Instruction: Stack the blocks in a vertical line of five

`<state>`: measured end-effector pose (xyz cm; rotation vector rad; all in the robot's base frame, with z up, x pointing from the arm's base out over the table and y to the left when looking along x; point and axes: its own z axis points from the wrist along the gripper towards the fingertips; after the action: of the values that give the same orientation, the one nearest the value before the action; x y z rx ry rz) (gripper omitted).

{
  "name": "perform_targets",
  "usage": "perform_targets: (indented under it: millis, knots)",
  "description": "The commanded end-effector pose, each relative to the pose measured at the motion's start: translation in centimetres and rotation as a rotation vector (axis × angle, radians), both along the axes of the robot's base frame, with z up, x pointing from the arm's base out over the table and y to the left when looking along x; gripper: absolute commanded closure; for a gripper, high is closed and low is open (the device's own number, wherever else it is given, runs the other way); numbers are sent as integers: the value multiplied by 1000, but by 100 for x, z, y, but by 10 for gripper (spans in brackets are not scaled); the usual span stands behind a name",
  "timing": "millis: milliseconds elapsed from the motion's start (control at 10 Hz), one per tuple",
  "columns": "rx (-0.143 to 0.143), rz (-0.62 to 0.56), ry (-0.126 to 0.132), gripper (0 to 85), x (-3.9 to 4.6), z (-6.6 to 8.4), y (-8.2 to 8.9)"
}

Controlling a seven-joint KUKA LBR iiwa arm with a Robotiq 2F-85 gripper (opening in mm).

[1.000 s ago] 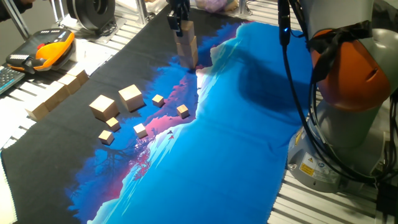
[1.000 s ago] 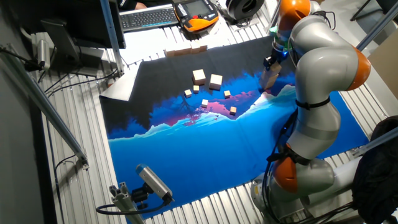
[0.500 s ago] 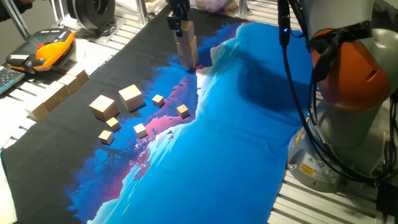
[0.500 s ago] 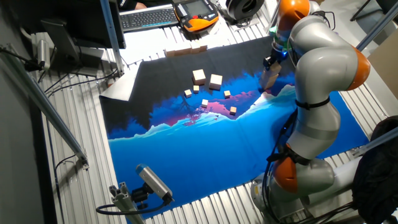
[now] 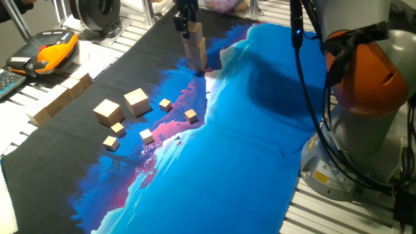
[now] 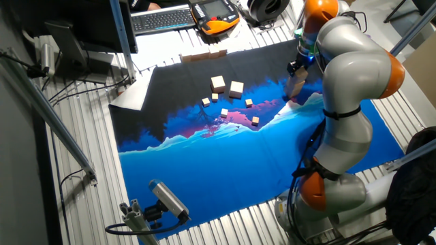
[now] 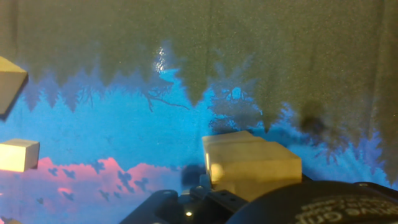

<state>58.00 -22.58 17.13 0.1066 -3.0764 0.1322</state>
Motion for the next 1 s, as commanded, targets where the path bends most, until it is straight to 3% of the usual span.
perform_targets:
  millis: [0, 600, 900]
  knots:
    - [-3, -1, 2, 170, 3, 3, 0]
    - [-17, -10, 27, 170, 100, 284, 18]
    - [-19, -31, 23, 170, 188, 426, 188]
